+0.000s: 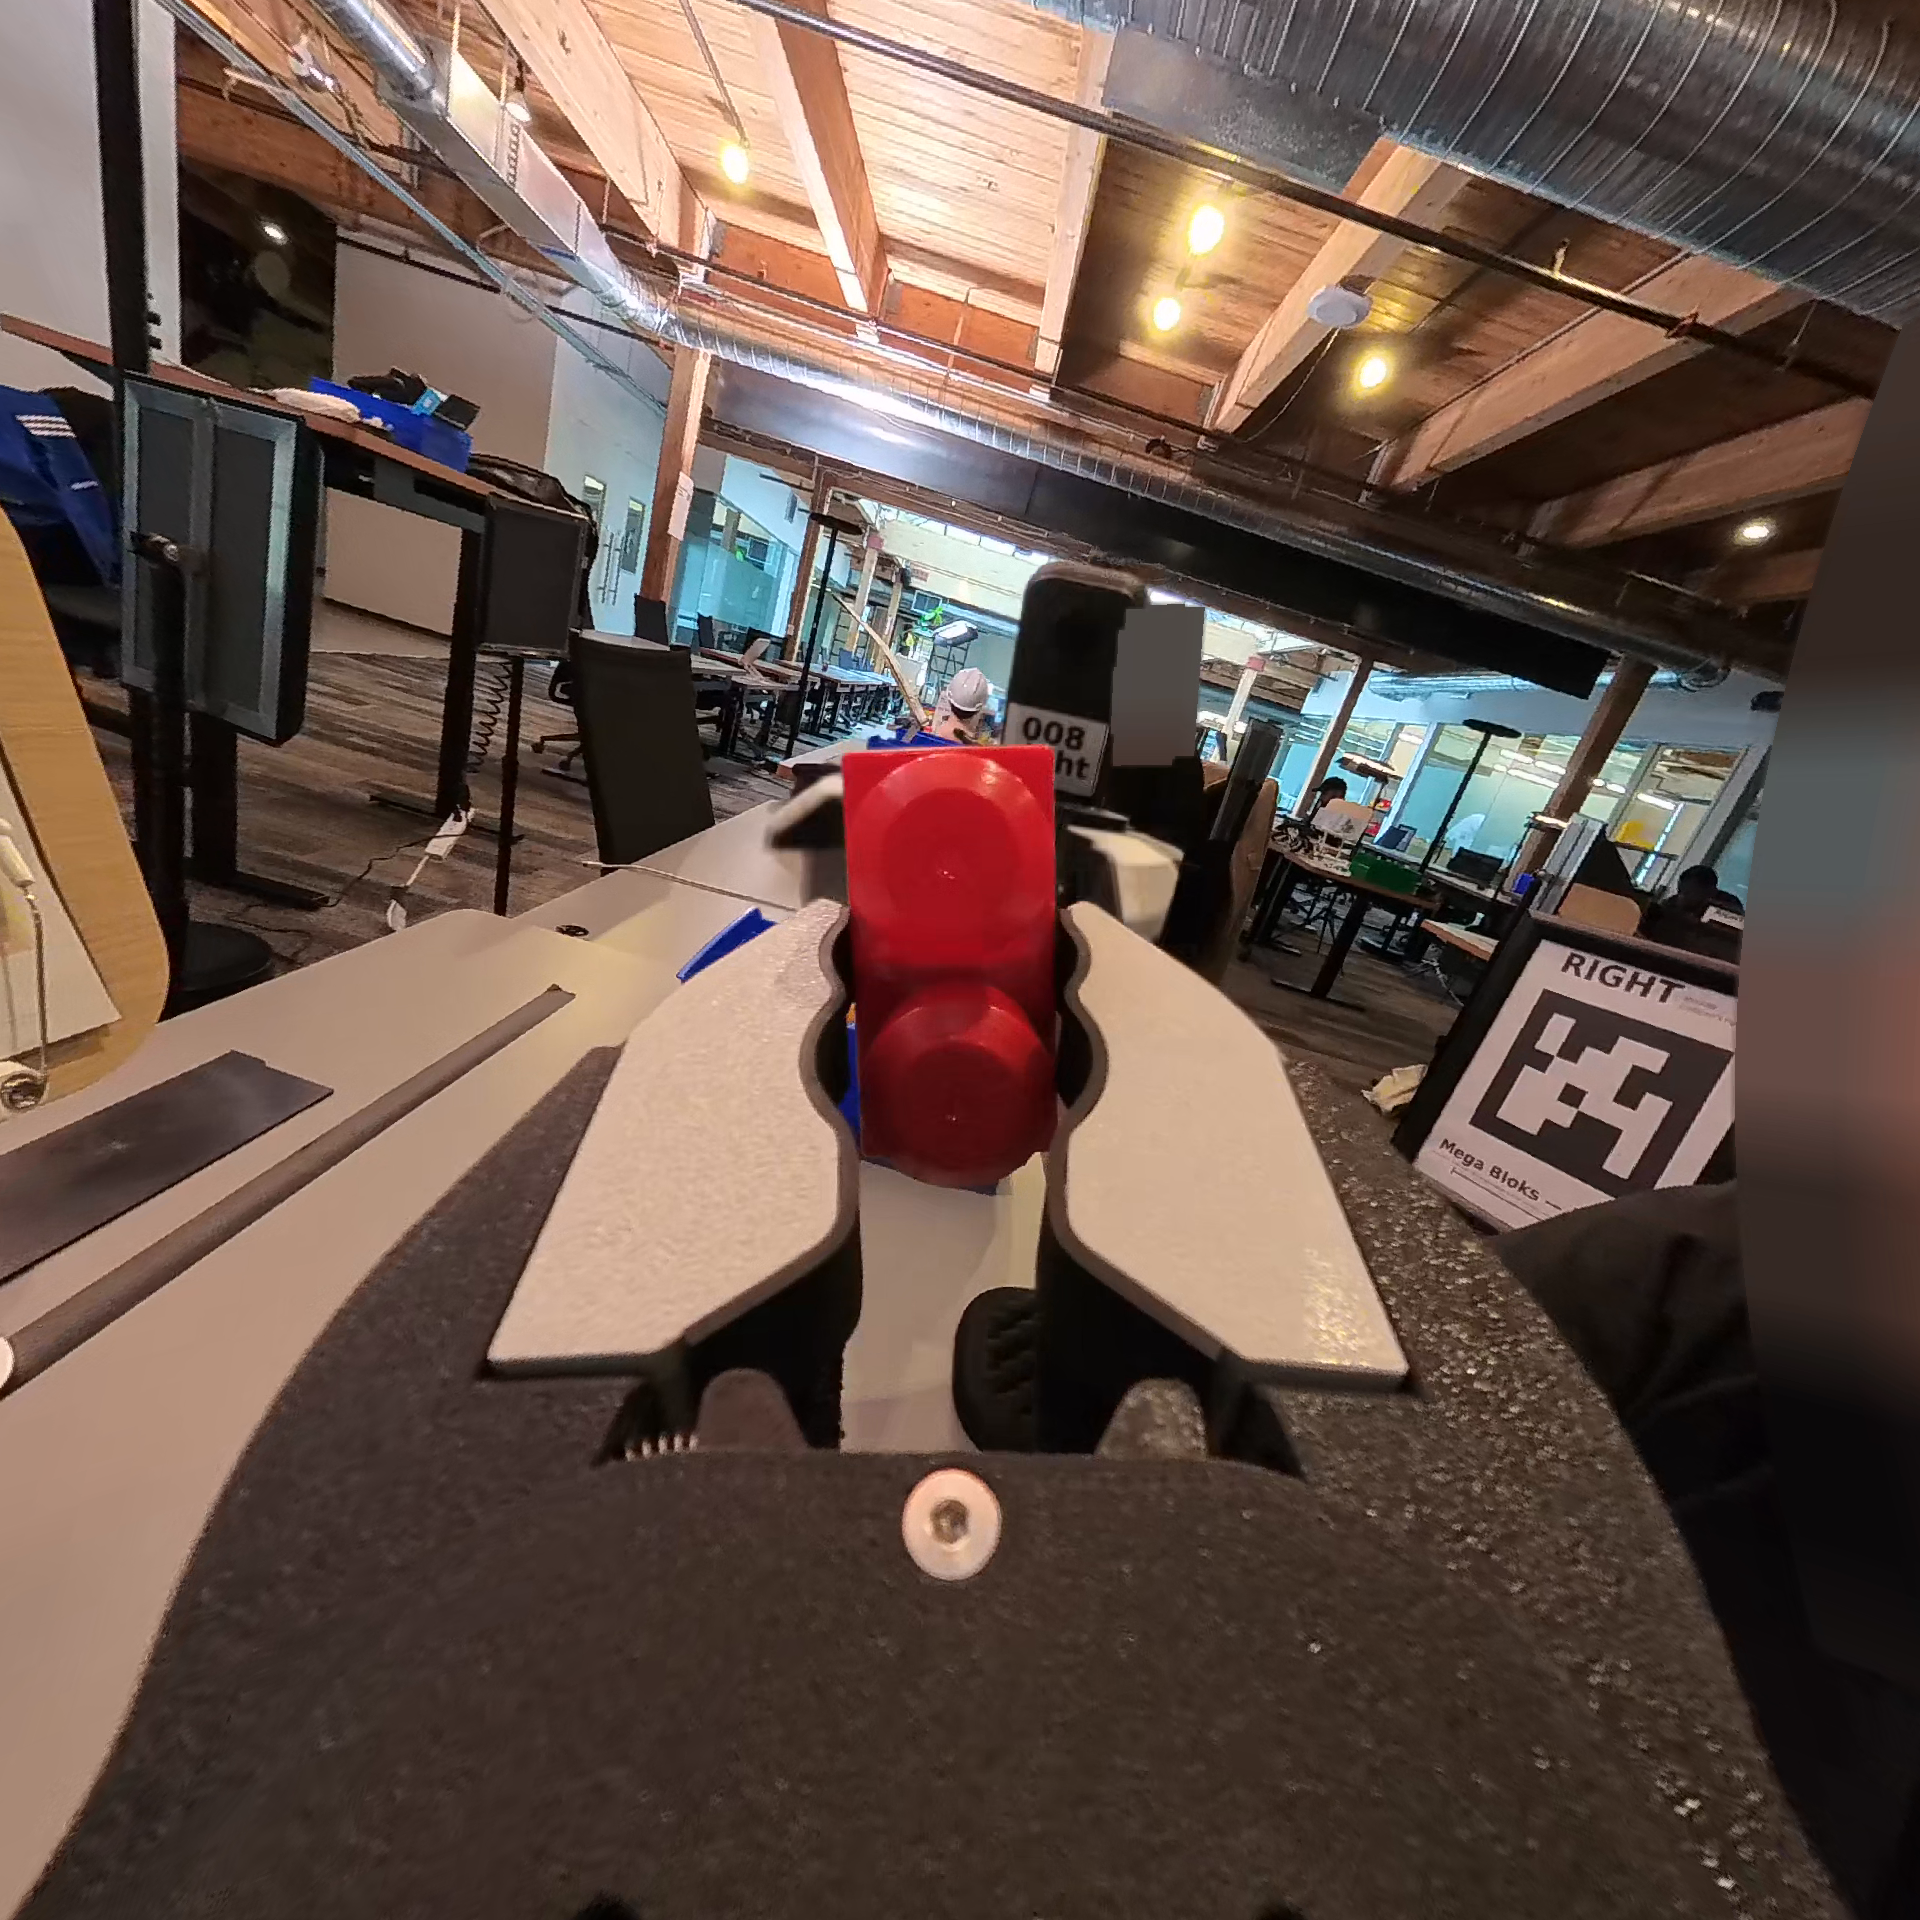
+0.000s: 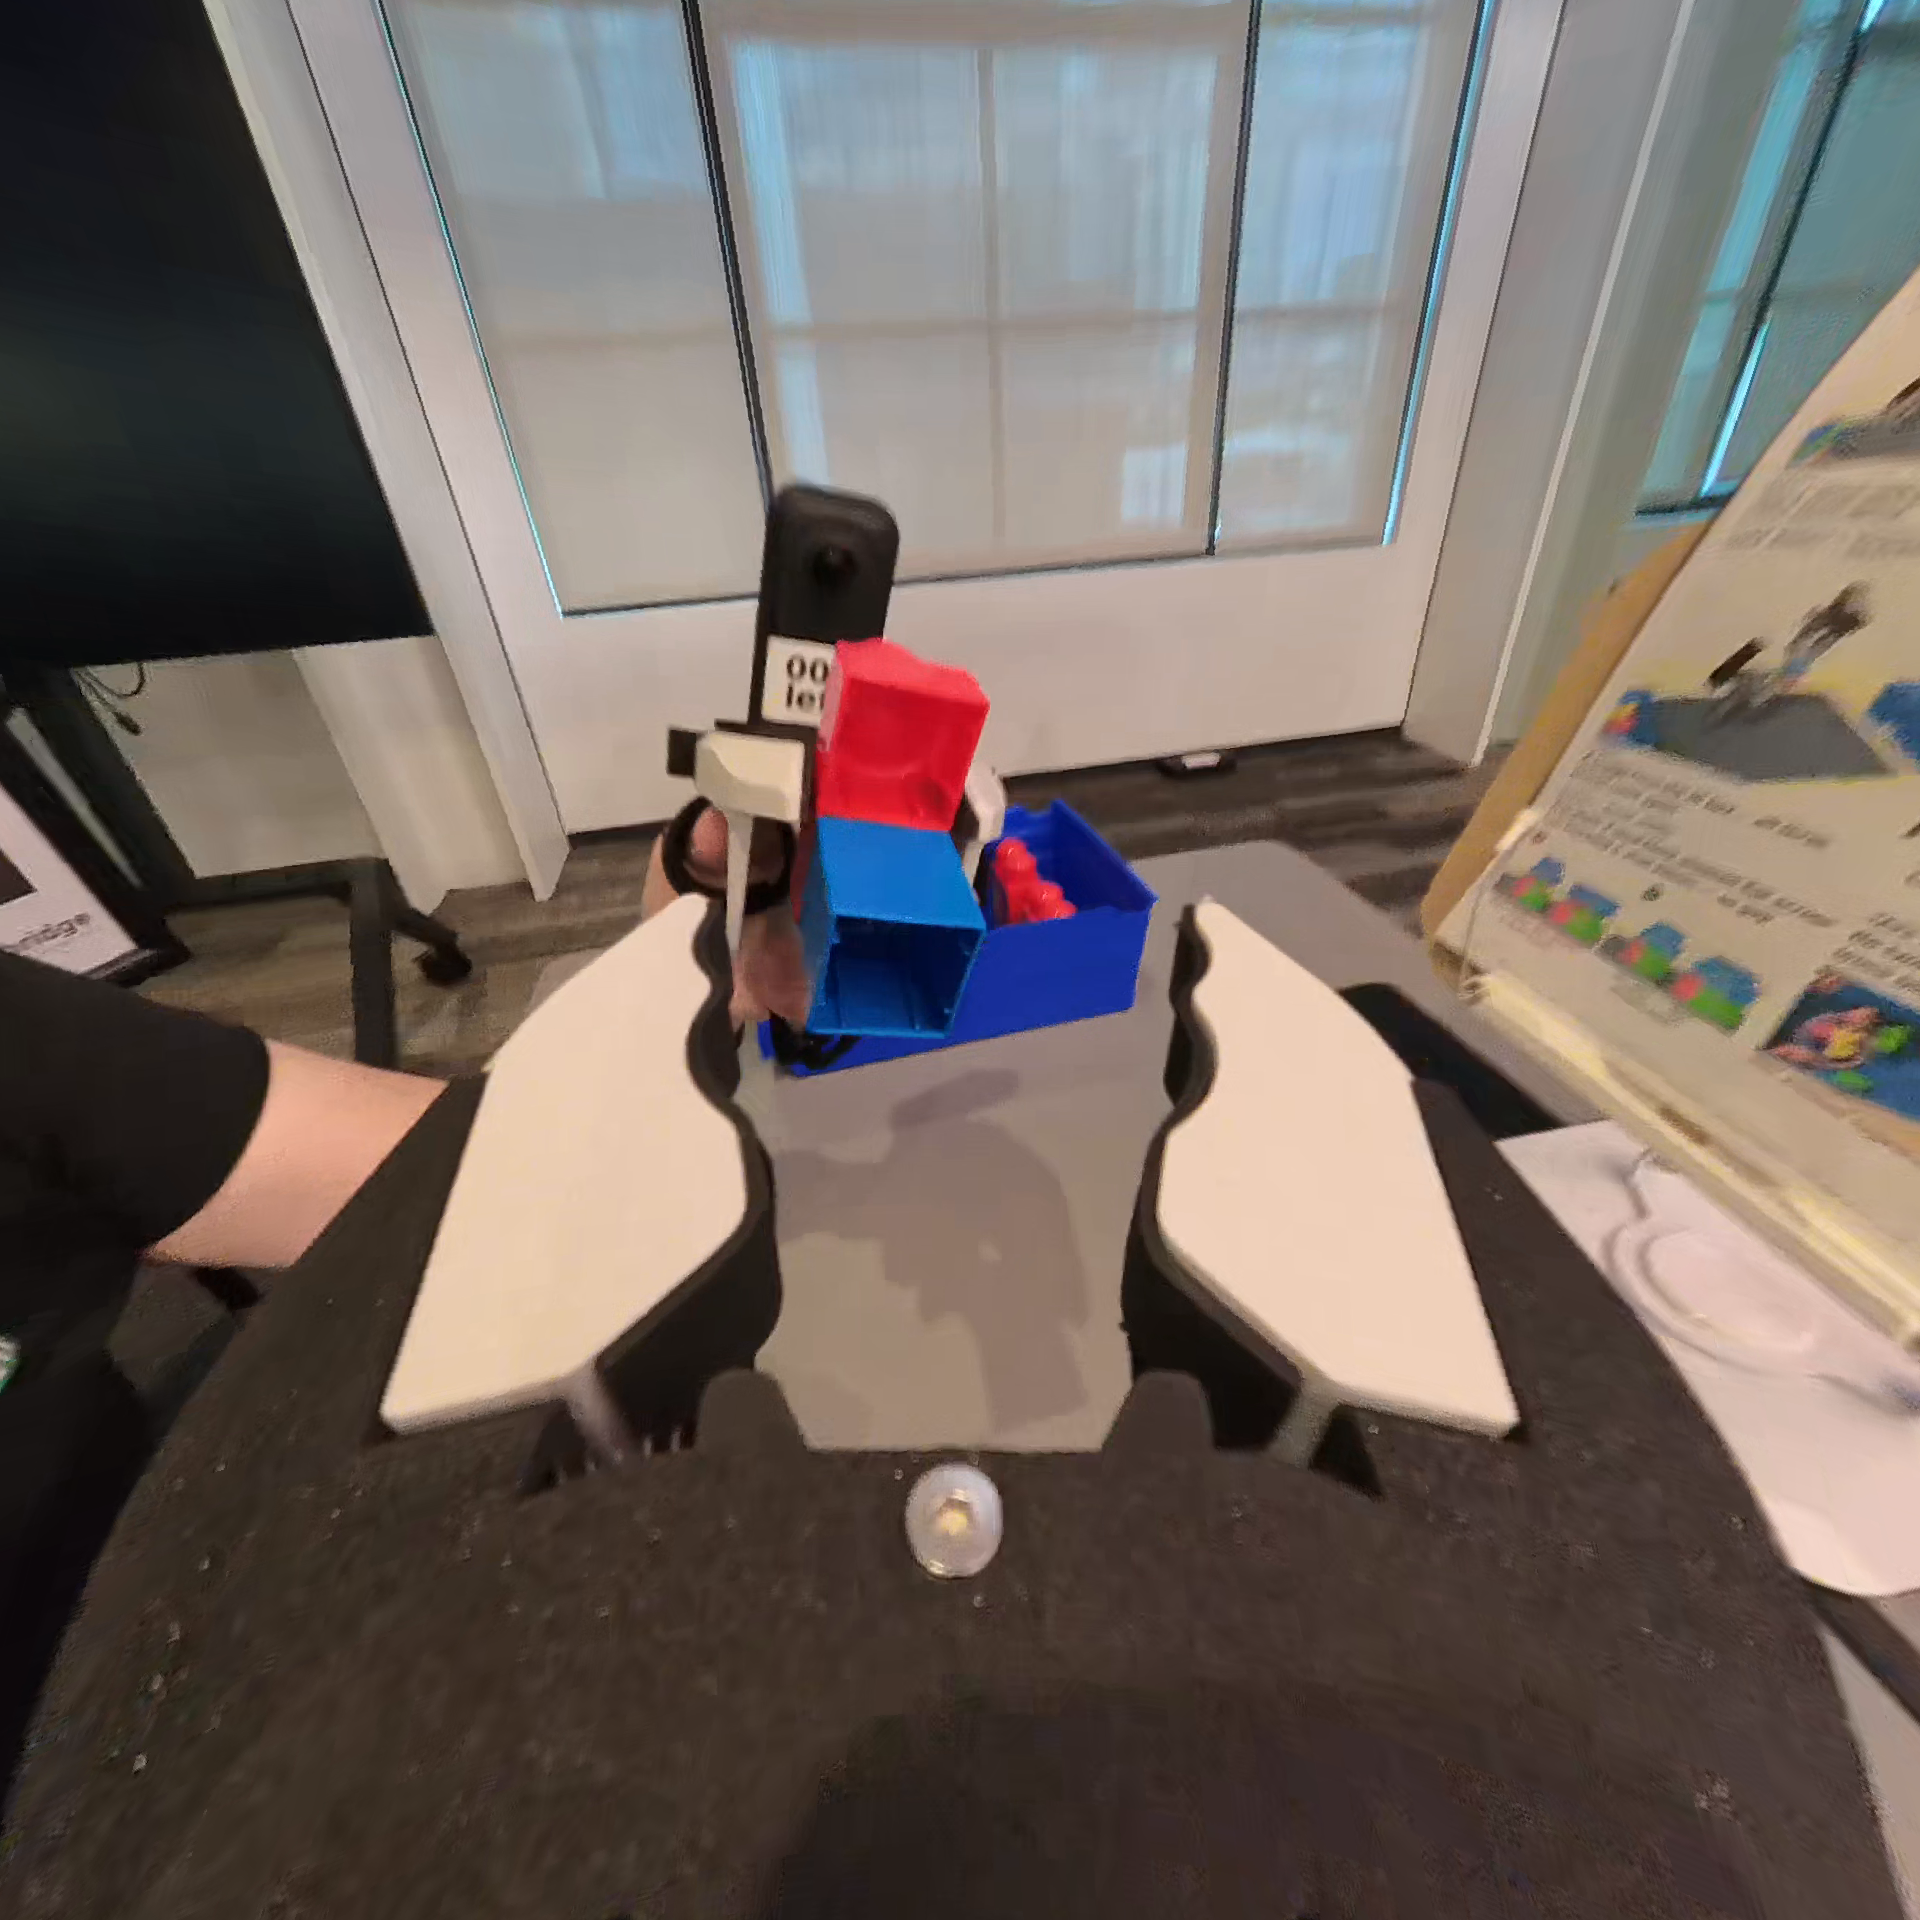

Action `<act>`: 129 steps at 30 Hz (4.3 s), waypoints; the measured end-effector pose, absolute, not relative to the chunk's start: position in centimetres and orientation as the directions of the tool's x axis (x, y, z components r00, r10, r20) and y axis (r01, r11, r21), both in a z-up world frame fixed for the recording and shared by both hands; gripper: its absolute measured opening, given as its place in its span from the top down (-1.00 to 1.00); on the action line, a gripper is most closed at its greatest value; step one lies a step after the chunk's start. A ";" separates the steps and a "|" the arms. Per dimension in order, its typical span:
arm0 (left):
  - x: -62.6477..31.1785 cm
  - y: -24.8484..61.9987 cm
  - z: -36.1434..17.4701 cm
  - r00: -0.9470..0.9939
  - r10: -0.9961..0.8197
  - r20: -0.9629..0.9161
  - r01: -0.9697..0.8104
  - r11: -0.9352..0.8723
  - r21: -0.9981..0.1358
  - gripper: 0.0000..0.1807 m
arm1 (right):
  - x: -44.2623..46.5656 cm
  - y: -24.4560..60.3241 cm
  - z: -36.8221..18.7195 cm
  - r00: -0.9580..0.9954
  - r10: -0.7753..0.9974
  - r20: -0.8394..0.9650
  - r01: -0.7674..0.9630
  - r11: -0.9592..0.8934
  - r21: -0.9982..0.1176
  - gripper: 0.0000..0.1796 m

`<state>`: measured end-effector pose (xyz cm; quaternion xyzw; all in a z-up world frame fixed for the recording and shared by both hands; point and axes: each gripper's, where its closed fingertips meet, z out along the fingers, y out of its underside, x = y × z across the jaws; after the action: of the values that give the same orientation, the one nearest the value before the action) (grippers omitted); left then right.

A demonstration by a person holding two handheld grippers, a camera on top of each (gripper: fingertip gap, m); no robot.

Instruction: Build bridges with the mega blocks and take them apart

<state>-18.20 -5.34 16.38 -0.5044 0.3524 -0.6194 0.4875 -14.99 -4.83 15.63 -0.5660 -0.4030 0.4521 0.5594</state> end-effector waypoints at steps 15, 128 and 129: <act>-17.3 -5.0 14.5 0.065 -0.977 0.203 0.119 -0.195 -0.974 0.35 | -17.0 -5.1 13.2 0.092 0.976 -0.197 -0.012 -0.196 -0.980 0.60; -31.0 -4.1 18.6 0.590 -0.806 0.039 -0.010 -0.055 -0.998 0.89 | 11.9 -1.8 19.1 0.914 0.393 -0.098 -0.166 0.144 -0.976 0.36; -32.8 -3.1 17.6 0.642 -0.766 0.013 -0.078 -0.083 -0.993 0.77 | 11.2 -1.3 18.7 0.911 0.405 -0.084 -0.143 0.119 -0.982 0.36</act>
<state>-32.82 -3.08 17.60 -0.6779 0.3115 -0.2860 0.6014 11.17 -1.26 18.68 -0.6374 -0.1024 0.1849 0.7410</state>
